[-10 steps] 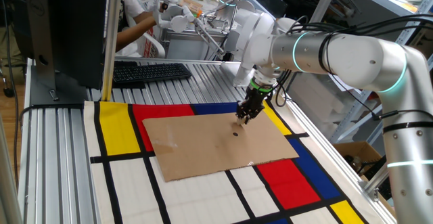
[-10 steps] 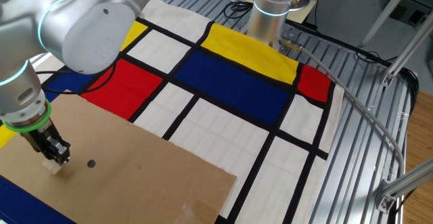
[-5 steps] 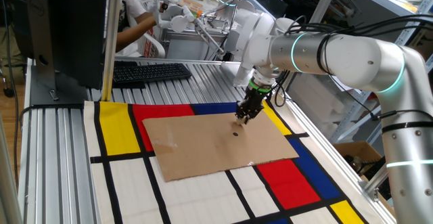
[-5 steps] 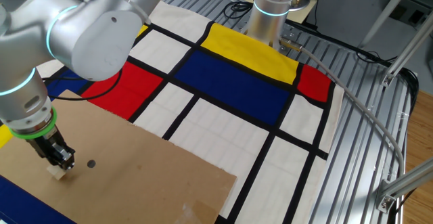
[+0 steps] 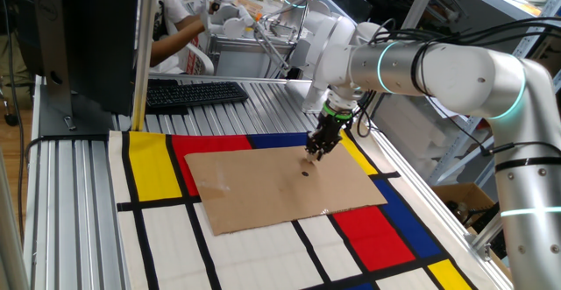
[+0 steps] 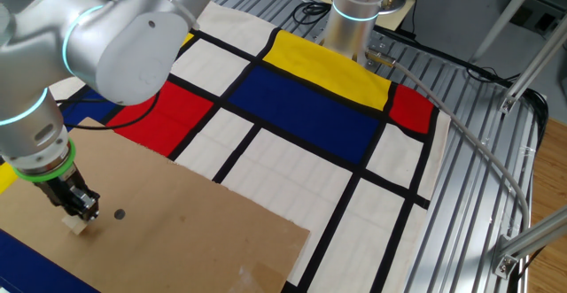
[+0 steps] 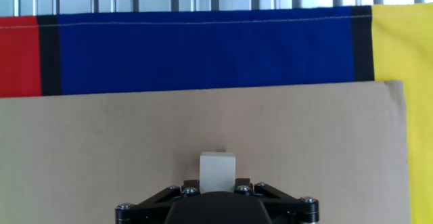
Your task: Grab the block and place it at the designated location
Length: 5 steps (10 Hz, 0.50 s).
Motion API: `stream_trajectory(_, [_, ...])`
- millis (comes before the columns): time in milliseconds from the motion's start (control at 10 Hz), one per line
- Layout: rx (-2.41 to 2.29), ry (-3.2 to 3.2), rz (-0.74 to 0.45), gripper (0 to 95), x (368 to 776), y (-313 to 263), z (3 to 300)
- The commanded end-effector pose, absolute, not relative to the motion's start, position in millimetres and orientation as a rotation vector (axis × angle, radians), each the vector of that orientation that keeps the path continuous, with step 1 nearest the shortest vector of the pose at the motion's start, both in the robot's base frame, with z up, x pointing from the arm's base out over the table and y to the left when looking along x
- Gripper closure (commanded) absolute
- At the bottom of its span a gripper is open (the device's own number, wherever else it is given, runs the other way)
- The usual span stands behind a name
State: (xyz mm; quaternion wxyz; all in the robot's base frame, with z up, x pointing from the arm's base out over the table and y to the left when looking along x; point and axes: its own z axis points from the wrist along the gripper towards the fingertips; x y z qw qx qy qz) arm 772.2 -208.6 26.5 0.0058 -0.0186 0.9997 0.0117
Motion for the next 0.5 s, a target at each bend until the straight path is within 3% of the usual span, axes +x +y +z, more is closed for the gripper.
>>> stream_trajectory(100, [-0.105,3.132,0.044,95.0,772.3,-208.5,26.9])
stream_trajectory(500, [-0.267,3.133,0.047,95.0,772.3,-208.5,26.9])
